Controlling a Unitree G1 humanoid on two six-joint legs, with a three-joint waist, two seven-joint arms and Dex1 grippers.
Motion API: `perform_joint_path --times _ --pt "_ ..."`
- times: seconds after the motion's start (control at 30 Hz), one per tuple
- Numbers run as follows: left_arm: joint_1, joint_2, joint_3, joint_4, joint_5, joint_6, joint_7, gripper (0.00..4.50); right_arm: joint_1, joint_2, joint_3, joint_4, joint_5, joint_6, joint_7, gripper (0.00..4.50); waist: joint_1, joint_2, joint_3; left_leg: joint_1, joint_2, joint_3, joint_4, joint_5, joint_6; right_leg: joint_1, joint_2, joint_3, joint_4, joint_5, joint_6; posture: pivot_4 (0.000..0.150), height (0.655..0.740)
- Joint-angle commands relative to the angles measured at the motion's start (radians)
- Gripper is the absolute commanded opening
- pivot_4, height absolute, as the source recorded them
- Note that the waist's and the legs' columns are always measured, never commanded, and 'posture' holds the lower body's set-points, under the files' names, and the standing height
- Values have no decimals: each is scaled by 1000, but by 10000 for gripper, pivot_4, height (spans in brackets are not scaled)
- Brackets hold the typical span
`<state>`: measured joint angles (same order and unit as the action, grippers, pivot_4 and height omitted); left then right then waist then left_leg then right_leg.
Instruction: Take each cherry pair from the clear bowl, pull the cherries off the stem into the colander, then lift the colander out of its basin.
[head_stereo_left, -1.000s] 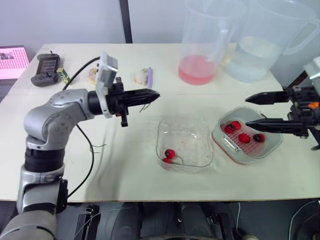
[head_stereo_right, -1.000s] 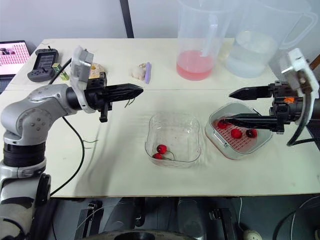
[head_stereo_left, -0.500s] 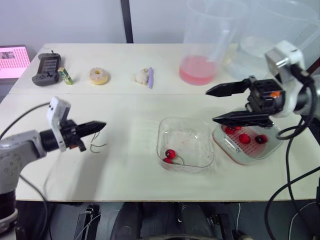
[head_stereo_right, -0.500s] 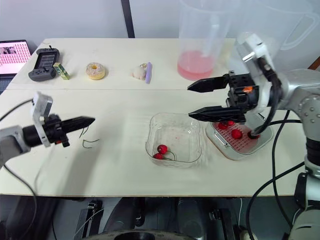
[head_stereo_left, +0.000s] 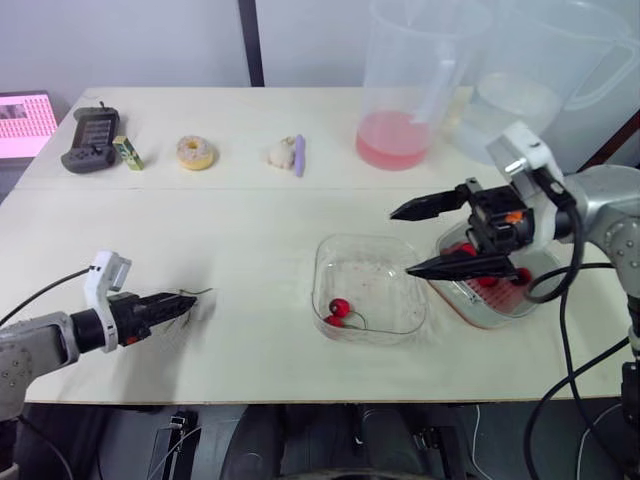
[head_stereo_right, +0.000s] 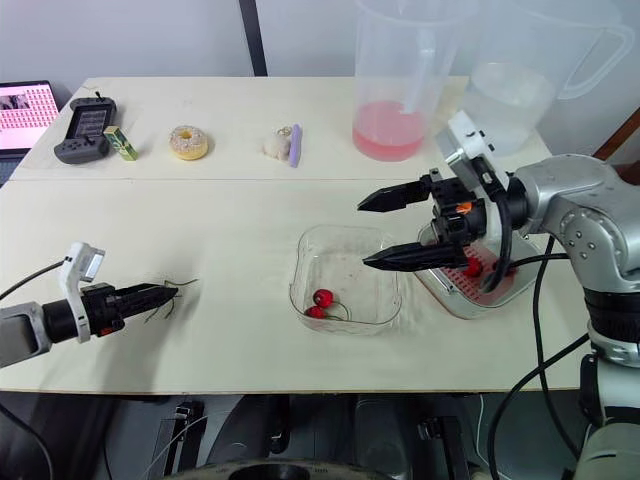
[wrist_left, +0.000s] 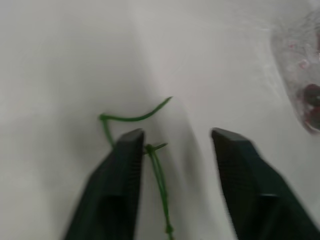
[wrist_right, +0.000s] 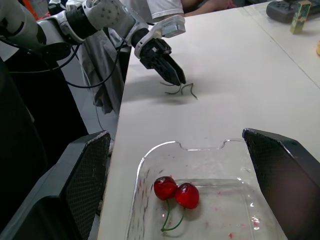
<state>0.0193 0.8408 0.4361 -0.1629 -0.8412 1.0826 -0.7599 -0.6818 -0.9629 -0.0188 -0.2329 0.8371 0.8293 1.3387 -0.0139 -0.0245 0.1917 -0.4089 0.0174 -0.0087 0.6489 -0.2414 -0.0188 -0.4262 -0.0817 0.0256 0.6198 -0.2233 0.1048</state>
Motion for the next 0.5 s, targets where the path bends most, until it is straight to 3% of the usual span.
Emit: perform_joint_path --times 0.03,0.07,0.3,0.5 --pt "-29 42 68 51 14 -24 -5 39841 7 -16 -36 -4 -5 -20 16 45000 0 0 0 0 0 0 0 0 0 0 0 0 0 0 0 1500 7400" --pt "-33 55 82 64 15 -24 -9 44227 9 -18 -38 -1 -6 -20 19 45000 0 0 0 0 0 0 0 0 0 0 0 0 0 0 0 1500 7400" --pt "-52 97 102 79 28 -52 -41 44227 4 -17 -34 5 -9 -15 29 45000 0 0 0 0 0 0 0 0 0 0 -1 0 -1 0 0 1500 7400" --pt "-158 143 61 9 3 -128 -168 44227 10 -42 -30 -19 -24 11 8 45000 4 0 0 0 0 0 0 0 0 0 -1 0 -1 0 0 1500 7400"
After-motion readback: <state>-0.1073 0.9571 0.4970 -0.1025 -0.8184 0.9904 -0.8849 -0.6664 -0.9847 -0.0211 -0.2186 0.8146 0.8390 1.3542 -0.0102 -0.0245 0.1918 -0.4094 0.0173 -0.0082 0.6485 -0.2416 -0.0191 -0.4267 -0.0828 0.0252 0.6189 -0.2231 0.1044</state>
